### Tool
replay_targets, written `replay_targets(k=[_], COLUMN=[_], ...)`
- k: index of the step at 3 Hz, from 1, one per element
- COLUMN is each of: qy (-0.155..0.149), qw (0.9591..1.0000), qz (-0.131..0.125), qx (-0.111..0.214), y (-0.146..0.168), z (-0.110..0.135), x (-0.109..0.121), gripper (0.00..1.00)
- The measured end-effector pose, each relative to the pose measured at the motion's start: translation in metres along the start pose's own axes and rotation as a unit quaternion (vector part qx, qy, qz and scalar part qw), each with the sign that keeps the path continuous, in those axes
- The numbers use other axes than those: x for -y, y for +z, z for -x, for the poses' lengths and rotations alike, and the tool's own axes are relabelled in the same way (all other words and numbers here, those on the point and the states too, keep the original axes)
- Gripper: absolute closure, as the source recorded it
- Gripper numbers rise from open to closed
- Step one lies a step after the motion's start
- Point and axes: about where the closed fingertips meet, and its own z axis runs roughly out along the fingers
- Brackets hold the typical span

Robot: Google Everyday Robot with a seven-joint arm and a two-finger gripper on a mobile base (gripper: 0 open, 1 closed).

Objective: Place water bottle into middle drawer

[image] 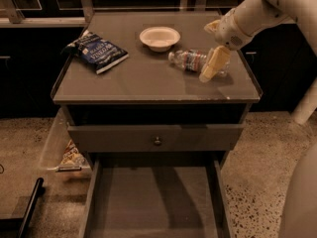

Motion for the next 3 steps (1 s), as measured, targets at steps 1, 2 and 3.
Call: replay_targets(k=[1, 2, 3], qy=[0.027, 0.047, 0.061], qw=[0.9995, 0.9986, 0.9977], qz=[0.012, 0.021, 0.030], qx=[-0.006, -0.011, -0.009], y=[0.013, 0.024, 0.033], z=[-0.006, -0.012, -0.014], x=[0.006, 0.008, 0.009], gripper=[0.00, 0.00, 0.00])
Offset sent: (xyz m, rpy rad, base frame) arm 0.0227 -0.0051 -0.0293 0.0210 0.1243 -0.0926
